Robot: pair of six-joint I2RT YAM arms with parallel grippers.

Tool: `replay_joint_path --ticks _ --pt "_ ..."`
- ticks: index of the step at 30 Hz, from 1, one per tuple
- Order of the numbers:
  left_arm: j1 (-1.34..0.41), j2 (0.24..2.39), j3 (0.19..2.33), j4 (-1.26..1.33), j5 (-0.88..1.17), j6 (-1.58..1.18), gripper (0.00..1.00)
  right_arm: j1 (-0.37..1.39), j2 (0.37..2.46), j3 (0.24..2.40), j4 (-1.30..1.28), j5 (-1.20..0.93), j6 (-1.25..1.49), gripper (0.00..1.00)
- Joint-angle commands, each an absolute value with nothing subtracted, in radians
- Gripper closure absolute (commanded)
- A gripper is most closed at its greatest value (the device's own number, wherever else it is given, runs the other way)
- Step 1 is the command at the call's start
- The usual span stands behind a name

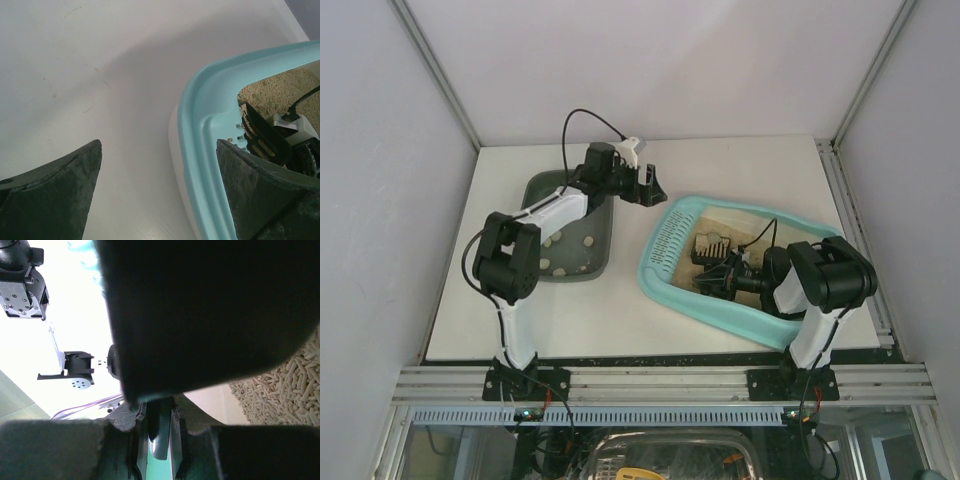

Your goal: Clean the litter box

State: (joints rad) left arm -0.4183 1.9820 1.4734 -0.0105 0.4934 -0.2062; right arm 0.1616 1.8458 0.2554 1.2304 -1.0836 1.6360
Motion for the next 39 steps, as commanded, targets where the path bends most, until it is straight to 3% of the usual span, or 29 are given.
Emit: replay_joint_path --ticks 1,9,19,39 --pt "-0.400 1.932 1.483 -0.014 0.543 -0.180 0.00 0.163 1.796 0.274 1.158 -1.102 1.566 1.00" --pt "-0.388 1.931 1.481 -0.024 0.563 -0.179 0.00 0.160 1.764 0.286 1.047 -1.114 1.476 1.00" --pt "-0.370 1.934 1.500 -0.038 0.576 -0.189 0.00 0.140 1.590 0.330 0.578 -1.101 1.177 1.00" --pt "-0.369 1.891 1.470 -0.081 0.581 -0.155 0.00 0.110 1.439 0.323 0.463 -1.067 1.070 1.00"
